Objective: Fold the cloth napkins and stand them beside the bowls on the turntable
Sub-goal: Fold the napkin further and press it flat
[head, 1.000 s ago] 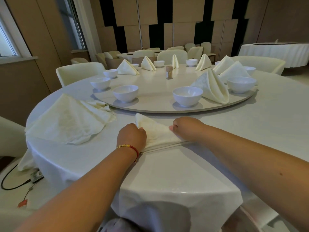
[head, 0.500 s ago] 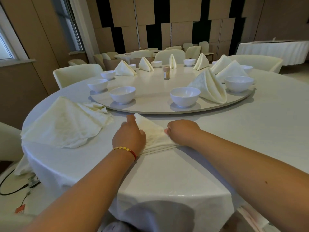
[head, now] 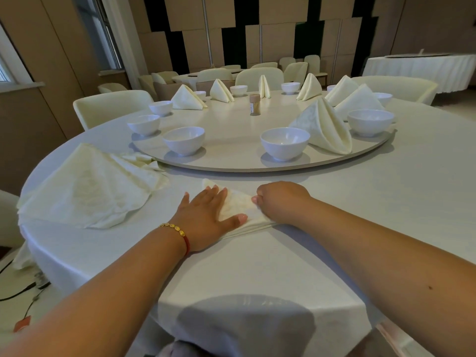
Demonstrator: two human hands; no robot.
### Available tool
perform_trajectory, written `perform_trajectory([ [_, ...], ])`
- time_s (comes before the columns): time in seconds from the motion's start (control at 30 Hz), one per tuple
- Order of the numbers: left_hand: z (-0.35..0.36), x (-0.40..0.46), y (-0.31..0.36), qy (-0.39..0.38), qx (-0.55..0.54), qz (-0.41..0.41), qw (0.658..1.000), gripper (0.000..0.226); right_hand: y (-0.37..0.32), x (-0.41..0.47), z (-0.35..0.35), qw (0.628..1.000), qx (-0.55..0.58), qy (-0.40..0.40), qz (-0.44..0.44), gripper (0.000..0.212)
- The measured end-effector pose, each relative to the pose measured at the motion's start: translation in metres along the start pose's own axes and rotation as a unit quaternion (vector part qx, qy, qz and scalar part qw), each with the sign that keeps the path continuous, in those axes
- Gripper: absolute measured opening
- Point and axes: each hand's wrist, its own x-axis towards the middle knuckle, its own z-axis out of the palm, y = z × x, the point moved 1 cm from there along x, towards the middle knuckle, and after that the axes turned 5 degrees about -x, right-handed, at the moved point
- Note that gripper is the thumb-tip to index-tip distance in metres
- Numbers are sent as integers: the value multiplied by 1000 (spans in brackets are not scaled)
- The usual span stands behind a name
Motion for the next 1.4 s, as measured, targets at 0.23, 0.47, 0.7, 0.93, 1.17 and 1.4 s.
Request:
perform_trajectory([
  [0.23,-1,2,1,-13,30,3,999,106,8,-1,-8,993,78,90,28,37],
  [0.47,1,2,1,5,26,10,1000,98,-23,-32,-13,945,229,175,-152,65],
  [0.7,1,4,-6,-3,36,22,999,66,-21,-38,1,966,188,-56,-167,63],
  [0.93,-7,33,-28,6,21,-29,999,58,-24,-32,14,978,7,-56,-201,81],
  [1.17,-7,41,-33,55,16,-21,998,59,-27,-32,12,978,-13,-45,-203,79],
  [1.4,-3,2,-15,18,-77,67,995,58,-27,-32,12,978,0,-41,-206,76],
])
